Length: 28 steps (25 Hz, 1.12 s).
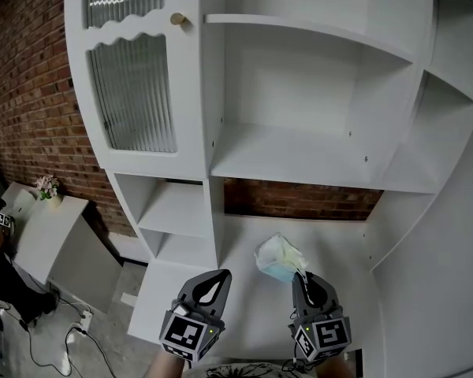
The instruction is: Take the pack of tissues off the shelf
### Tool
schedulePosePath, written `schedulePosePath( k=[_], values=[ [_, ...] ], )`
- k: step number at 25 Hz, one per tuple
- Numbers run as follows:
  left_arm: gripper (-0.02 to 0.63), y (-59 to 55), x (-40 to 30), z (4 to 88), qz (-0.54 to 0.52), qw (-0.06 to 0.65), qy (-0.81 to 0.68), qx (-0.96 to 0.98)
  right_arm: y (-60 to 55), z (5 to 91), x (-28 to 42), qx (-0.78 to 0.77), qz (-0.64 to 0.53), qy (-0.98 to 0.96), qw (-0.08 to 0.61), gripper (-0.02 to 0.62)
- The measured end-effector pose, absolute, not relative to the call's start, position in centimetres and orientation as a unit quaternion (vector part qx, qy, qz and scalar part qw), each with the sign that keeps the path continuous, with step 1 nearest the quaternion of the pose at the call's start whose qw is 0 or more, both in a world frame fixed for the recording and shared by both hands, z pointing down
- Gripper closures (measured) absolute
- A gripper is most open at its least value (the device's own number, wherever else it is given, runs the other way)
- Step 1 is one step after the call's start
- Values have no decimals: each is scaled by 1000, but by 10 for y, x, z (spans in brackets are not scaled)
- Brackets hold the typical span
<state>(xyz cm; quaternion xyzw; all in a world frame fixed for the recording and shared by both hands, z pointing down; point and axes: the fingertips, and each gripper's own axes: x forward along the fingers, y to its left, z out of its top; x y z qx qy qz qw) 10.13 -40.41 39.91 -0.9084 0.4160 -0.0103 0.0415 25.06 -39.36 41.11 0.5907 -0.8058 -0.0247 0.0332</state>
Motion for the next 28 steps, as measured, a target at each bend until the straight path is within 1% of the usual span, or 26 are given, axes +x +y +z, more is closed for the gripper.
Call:
schedulePosePath(
  k=[10,28],
  values=[
    [598,-401,103,399,-11,50,415,-908,-392,413,248,585,-25,-810,40,572],
    [598,-400,107,401,-17,37,416,-909,-389,420,249,584,-15,-810,49,574]
  ],
)
